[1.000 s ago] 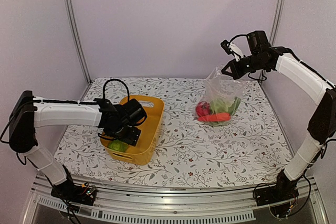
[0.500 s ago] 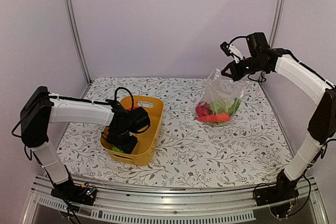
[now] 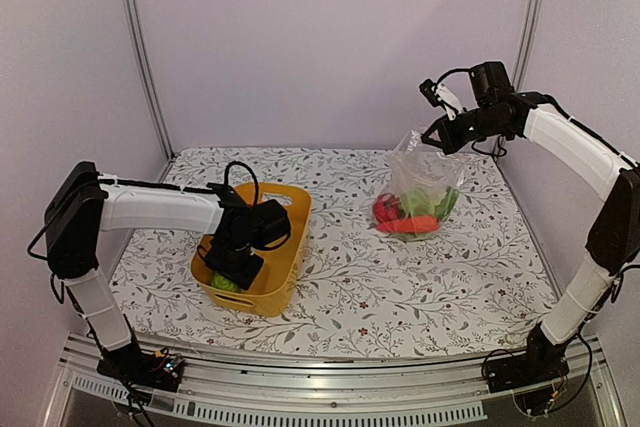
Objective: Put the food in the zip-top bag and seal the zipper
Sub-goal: Pick up the fake fruit from the bin, then place the fake fruit in the zipper food storage bag, then adjust the zipper food storage bag at the center of the board, then pick up the fake vegetable from the bin.
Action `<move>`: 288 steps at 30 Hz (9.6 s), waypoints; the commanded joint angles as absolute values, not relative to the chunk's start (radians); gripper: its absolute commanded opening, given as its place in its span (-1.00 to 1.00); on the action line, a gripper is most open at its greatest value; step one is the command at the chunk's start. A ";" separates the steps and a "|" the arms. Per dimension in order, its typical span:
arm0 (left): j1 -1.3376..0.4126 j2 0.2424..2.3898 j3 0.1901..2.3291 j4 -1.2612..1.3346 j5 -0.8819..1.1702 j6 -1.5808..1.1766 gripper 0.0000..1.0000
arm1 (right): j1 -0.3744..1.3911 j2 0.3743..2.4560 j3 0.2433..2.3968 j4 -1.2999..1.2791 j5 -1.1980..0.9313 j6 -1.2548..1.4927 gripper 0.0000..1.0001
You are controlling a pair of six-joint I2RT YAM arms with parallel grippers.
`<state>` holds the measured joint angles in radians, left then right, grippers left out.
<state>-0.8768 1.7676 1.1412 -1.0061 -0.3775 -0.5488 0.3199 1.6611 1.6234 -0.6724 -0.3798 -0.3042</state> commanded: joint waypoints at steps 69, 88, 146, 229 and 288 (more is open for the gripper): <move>-1.000 1.942 1.679 0.232 0.078 -0.385 0.00 | 0.314 1.685 1.762 -0.849 -0.593 -0.258 -1.00; -1.013 2.148 1.906 0.035 -0.094 -0.349 0.19 | 0.314 1.661 1.755 -0.854 -0.629 -0.253 -1.00; -1.002 2.187 2.118 -0.221 -0.062 -0.630 -1.00 | 0.214 1.642 1.861 -0.797 -0.388 -0.203 -1.00; -0.805 1.769 1.130 -0.755 -0.678 -0.522 0.23 | 0.214 1.611 1.634 -0.727 -0.546 -0.248 -1.00; -0.851 1.430 1.317 -0.307 -0.339 -0.340 -0.53 | 0.222 1.627 1.624 -0.736 -0.548 -0.258 -1.00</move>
